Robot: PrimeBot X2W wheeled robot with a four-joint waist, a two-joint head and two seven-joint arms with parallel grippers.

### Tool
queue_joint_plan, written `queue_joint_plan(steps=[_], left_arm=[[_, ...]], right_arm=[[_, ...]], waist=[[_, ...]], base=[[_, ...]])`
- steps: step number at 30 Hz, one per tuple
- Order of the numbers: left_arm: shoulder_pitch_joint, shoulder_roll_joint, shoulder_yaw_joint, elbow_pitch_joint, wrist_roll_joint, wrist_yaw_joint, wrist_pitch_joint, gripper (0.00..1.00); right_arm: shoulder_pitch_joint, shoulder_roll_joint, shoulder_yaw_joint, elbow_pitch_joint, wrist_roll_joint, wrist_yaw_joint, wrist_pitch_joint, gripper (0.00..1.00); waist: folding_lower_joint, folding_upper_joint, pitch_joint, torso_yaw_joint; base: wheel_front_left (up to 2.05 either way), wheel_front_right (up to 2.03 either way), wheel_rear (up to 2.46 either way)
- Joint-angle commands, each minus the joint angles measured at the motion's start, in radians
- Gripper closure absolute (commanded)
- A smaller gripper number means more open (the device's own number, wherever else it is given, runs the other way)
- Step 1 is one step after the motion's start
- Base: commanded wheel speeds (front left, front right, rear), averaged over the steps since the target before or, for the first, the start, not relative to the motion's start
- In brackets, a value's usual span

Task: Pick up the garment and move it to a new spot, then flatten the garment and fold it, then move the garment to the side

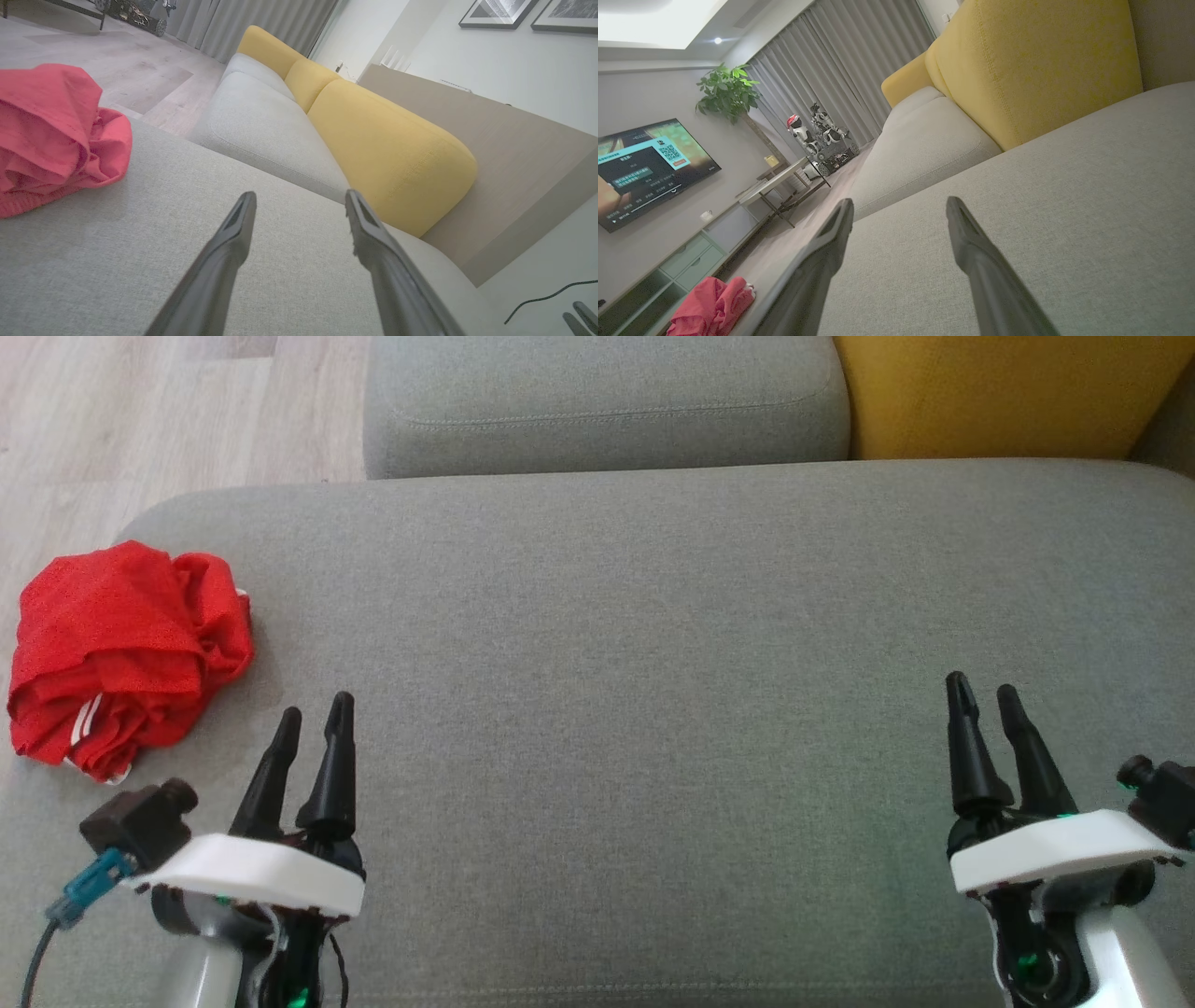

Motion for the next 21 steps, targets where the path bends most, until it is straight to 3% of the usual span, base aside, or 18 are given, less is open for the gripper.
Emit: queue_joint_plan(steps=[1, 21], left_arm=[[-0.037, 0.022, 0.02, -0.041, 0.016, 0.003, -0.01, 0.0], [-0.011, 0.058, -0.021, -0.022, 0.264, 0.063, -0.072, 0.0]], right_arm=[[-0.03, -0.017, 0.014, -0.04, -0.017, 0.0, -0.012, 0.0], [0.0, 0.005, 0.011, -0.046, -0.293, -0.001, -0.025, 0.0]], waist=[[0.0, 0.0, 0.0, 0.0], [0.0, 0.0, -0.013, 0.004]], base=[[0.0, 0.0, 0.0], [0.0, 0.0, 0.0]])
